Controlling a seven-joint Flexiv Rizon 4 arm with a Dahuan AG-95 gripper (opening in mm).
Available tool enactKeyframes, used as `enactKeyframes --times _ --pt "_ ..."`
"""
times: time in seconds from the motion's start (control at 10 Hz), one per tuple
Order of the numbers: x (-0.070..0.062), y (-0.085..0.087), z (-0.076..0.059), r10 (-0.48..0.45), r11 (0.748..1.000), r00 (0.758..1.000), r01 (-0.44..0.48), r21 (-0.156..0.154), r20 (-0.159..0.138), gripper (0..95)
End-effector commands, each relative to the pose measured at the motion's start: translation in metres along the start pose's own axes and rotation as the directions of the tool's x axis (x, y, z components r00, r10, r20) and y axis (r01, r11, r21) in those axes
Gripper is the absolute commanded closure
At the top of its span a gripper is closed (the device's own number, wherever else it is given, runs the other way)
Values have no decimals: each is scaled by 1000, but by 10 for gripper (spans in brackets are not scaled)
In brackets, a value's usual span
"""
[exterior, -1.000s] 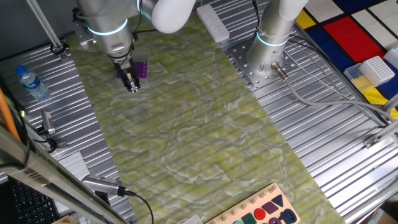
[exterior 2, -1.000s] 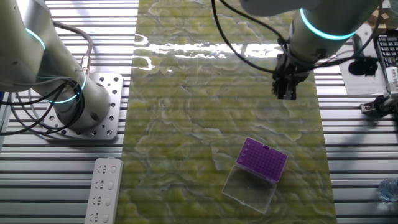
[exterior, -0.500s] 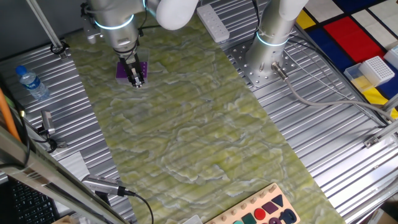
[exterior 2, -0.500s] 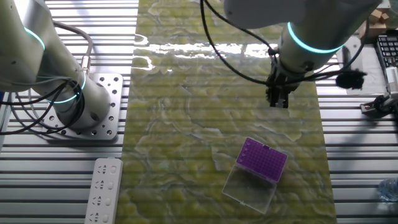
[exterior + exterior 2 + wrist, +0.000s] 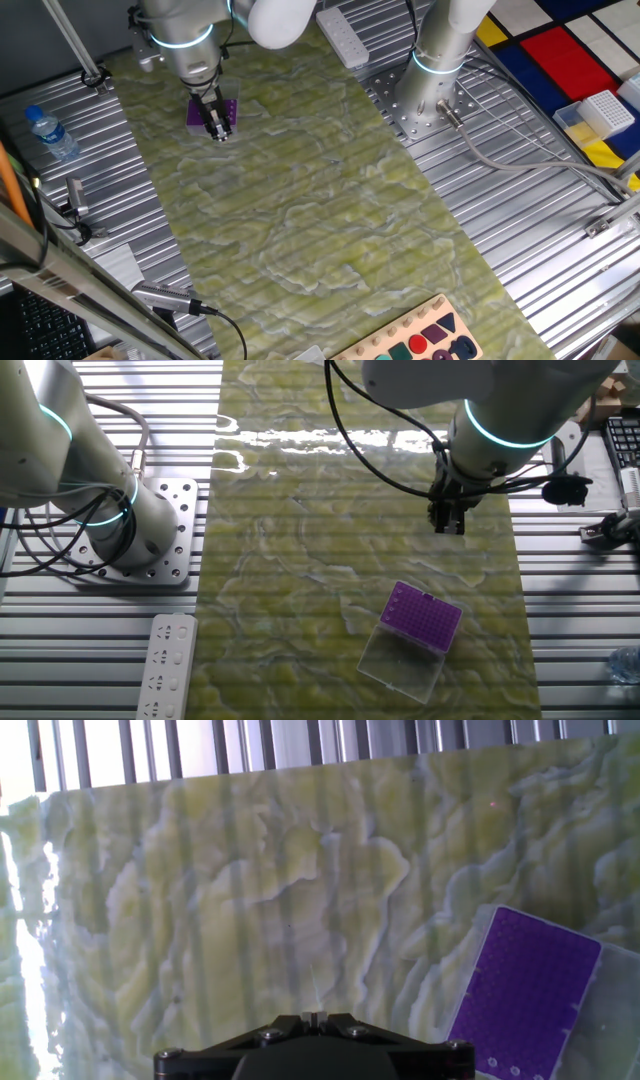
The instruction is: Insert a small pipette tip into the holder for small pipette tips
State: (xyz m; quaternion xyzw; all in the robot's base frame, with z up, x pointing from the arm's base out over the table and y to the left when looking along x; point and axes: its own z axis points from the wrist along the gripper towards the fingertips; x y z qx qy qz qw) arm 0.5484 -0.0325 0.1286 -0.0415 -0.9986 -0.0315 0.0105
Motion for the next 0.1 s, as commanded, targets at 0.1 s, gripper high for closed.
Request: enactKeyframes --times 0.1 --pt "1 0 0 -4 1000 1000 4 0 0 950"
